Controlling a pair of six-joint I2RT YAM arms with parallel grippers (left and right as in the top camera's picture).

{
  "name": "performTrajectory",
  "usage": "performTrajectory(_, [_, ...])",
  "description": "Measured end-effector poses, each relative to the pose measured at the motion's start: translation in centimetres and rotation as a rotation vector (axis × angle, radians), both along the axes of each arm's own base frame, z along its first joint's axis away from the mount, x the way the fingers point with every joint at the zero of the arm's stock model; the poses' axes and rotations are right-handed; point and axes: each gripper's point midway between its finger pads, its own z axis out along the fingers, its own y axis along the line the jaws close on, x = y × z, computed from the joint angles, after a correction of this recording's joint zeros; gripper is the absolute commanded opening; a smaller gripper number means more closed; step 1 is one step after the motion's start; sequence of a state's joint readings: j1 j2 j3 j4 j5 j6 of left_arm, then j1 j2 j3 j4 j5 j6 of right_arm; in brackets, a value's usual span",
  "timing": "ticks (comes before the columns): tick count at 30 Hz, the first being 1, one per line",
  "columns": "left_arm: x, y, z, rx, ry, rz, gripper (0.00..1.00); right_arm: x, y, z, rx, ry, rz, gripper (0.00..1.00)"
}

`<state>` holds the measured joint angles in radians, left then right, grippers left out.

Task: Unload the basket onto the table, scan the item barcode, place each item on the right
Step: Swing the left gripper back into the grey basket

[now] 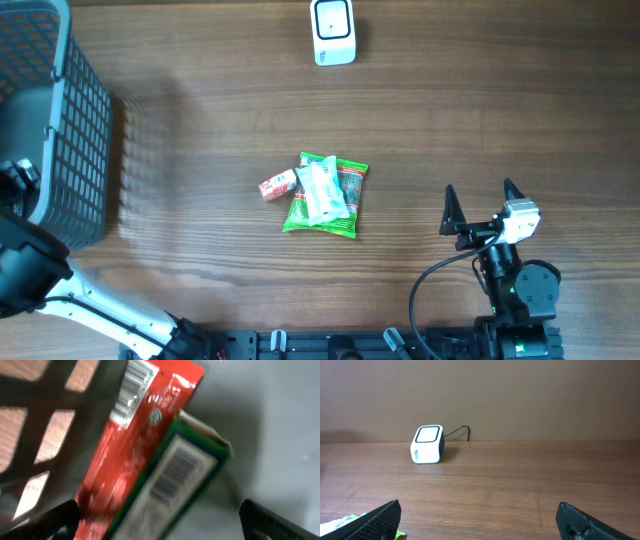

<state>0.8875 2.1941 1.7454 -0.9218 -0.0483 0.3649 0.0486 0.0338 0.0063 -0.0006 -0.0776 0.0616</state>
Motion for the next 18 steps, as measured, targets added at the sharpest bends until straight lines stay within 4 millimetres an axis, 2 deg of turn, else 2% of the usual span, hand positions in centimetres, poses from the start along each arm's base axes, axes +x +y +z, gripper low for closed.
performTrajectory(5, [1.0, 0.8, -0.4, 0.049, -0.057, -0.026, 0.98, 0.0, 0.0, 0.0, 0.000, 0.000, 0.000, 1.00])
performTrajectory(7, [1.0, 0.7, -0.4, 0.051, -0.067, -0.029, 0.89, 0.0, 0.0, 0.0, 0.000, 0.000, 0.000, 1.00])
performTrajectory(11, [1.4, -0.2, -0.7, 0.005, -0.097, -0.046, 0.79, 0.0, 0.0, 0.0, 0.000, 0.000, 0.000, 1.00])
performTrajectory(15, [1.5, -1.1, -0.6, -0.044, -0.121, -0.052, 0.81, 0.0, 0.0, 0.0, 0.000, 0.000, 0.000, 1.00])
performTrajectory(18, [1.7, -1.4, -0.5, -0.065, -0.146, 0.001, 0.75, 0.0, 0.0, 0.0, 0.000, 0.000, 0.000, 1.00])
